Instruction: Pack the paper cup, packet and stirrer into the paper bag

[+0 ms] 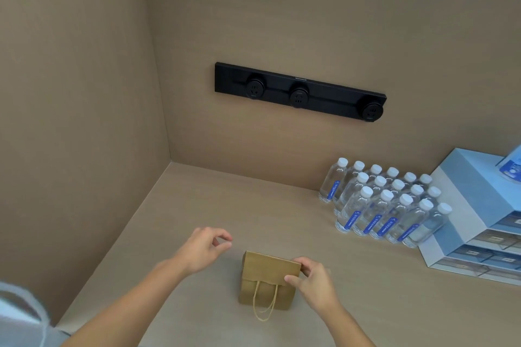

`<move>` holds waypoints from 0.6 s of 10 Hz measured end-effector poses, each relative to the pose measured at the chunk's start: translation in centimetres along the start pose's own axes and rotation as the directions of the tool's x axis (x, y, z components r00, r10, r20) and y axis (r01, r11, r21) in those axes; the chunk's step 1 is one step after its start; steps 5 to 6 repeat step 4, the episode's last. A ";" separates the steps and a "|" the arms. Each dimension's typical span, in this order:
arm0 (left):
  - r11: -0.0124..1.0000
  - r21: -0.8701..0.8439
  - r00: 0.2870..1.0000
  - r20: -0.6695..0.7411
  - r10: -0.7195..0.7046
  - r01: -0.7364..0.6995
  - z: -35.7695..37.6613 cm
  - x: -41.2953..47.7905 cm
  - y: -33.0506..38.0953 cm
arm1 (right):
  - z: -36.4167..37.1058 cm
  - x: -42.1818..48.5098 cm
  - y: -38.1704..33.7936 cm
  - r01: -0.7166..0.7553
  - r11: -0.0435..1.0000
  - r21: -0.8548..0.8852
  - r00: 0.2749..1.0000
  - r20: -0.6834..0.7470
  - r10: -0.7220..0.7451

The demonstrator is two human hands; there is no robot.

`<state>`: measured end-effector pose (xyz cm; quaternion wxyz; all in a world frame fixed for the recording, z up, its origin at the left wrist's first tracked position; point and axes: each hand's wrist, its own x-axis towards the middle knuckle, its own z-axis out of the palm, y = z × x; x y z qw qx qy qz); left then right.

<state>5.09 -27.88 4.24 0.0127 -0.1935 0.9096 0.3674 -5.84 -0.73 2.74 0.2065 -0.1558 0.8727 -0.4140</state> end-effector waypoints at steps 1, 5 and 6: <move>0.998 0.066 1.000 0.022 0.013 -0.015 -2.1 1.2 0.9 | -0.1 -0.2 -1.1 0.034 0.997 -0.069 0.999 -0.006 -0.034; 0.876 0.464 0.991 0.072 0.111 -0.132 -9.9 4.1 5.6 | -1.5 0.3 -2.7 0.142 0.978 -0.154 0.990 0.040 -0.137; 0.876 0.464 0.991 0.072 0.111 -0.132 -9.9 4.1 5.6 | -1.5 0.3 -2.7 0.142 0.978 -0.154 0.990 0.040 -0.137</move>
